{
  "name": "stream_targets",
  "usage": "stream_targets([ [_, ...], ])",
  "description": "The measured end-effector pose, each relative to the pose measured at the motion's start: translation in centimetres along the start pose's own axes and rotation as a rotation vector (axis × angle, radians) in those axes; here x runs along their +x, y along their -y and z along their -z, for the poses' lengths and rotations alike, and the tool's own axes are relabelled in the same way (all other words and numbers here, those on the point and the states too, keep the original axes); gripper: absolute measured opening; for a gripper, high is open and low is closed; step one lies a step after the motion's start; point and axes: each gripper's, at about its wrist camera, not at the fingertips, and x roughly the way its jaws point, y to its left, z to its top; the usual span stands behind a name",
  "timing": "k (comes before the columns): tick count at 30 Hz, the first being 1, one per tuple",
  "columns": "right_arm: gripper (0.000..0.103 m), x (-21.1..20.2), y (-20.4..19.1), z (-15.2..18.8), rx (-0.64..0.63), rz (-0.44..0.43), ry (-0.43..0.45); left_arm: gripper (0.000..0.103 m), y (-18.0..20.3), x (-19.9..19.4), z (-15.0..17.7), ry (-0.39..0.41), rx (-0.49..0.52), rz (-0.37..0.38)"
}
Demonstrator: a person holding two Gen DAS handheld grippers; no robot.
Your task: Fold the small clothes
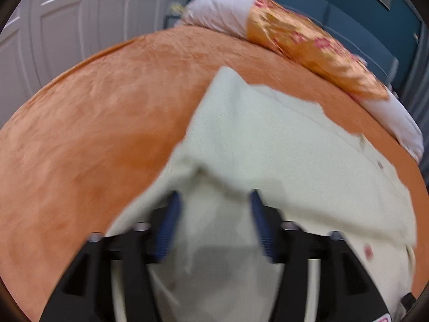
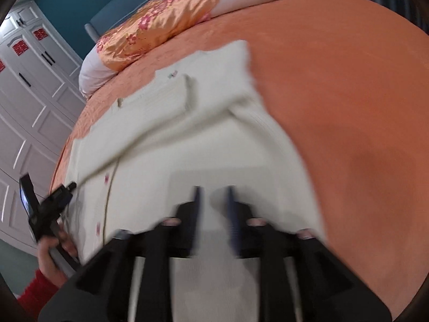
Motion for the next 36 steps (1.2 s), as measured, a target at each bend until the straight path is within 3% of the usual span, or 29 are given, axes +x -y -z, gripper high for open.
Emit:
stream_targets([
  [4,0.044,-4.9,4.1,5.0,0.045,-0.013,-0.031,0.086,-3.1,-7.4,4.7,0.021,0.040,0.027],
  [5,0.048,-5.9,4.7,6.1,0.050,0.001,-0.029,0.086,-4.1,-8.5,5.7,0.014,0.023,0.022],
  [6,0.059,-7.1,5.4,7.4,0.051,0.034,-0.035,0.086,-5.4,-9.6,6.7,-0.001,-0.003,0.020],
  [11,0.059,-9.7,6.9,11.1,0.098,0.008,-0.072,0.086,-12.2,-14.3,11.9,-0.065,-0.208,0.040],
  [14,0.060,-10.0,7.0,11.5,0.106,-0.034,-0.063,0.086,-13.2,-15.3,13.9,-0.077,-0.211,0.049],
  [16,0.061,-9.6,6.7,11.4,0.092,-0.019,-0.056,0.086,-12.3,-16.1,14.8,-0.063,-0.160,0.026],
  [18,0.063,-9.3,6.4,11.5,0.081,-0.009,-0.055,0.086,-11.4,-16.5,15.2,-0.059,-0.134,0.052],
  [21,0.066,-9.1,5.9,11.6,0.057,0.005,-0.039,0.086,-10.3,-16.3,15.4,-0.064,-0.101,0.071],
  [26,0.067,-8.7,5.1,11.7,0.042,-0.038,-0.027,0.086,-10.7,-14.8,14.6,-0.083,-0.144,0.071],
  [29,0.066,-8.1,4.3,11.3,0.038,-0.074,-0.037,0.086,-10.3,-14.4,14.2,-0.100,-0.117,0.052],
  [31,0.055,-7.6,3.6,11.0,0.020,-0.065,-0.060,0.079,-9.7,-14.2,13.5,-0.123,-0.092,0.061],
  [32,0.047,-7.5,3.4,10.8,0.013,-0.055,-0.071,0.063,-9.5,-14.2,13.4,-0.134,-0.087,0.077],
  [33,0.035,-7.3,3.2,10.6,0.012,-0.050,-0.080,0.053,-9.2,-14.1,13.1,-0.155,-0.079,0.100],
  [34,0.026,-7.2,3.1,10.4,0.017,-0.056,-0.095,0.036,-9.0,-14.2,13.0,-0.169,-0.075,0.110],
  [35,0.007,-7.2,3.0,10.3,0.021,-0.060,-0.103,0.017,-8.7,-14.3,12.9,-0.184,-0.063,0.113],
  [36,0.007,-7.3,3.0,10.2,0.026,-0.064,-0.100,0.009,-8.4,-14.7,12.7,-0.185,-0.049,0.114],
])
